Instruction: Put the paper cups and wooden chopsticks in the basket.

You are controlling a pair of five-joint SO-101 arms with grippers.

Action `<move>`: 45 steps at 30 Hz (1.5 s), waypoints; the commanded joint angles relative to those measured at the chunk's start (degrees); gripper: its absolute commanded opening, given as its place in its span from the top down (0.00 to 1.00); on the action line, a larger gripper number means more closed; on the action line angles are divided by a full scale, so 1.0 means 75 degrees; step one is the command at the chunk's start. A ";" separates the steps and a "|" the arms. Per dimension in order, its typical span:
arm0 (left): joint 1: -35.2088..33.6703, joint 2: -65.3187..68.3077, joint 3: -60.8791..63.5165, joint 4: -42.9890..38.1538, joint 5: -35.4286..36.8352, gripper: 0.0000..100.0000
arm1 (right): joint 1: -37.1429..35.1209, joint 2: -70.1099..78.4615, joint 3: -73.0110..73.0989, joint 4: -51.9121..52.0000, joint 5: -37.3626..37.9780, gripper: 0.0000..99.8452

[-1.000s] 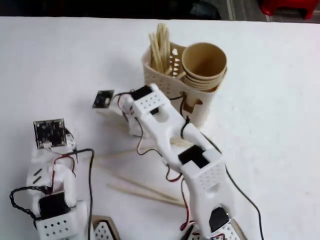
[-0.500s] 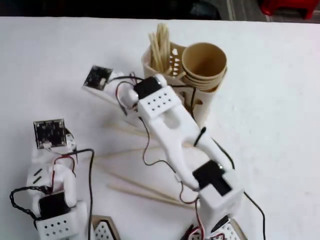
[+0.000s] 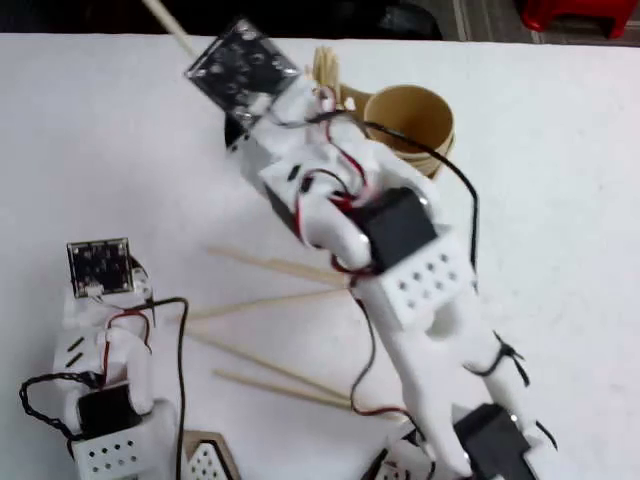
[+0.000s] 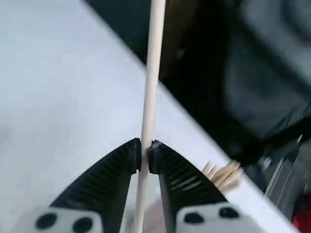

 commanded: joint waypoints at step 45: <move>-0.0064 -0.0076 -0.0059 -0.0234 -0.0293 0.98 | 0.1987 -0.3546 0.4747 0.0076 -0.0797 0.96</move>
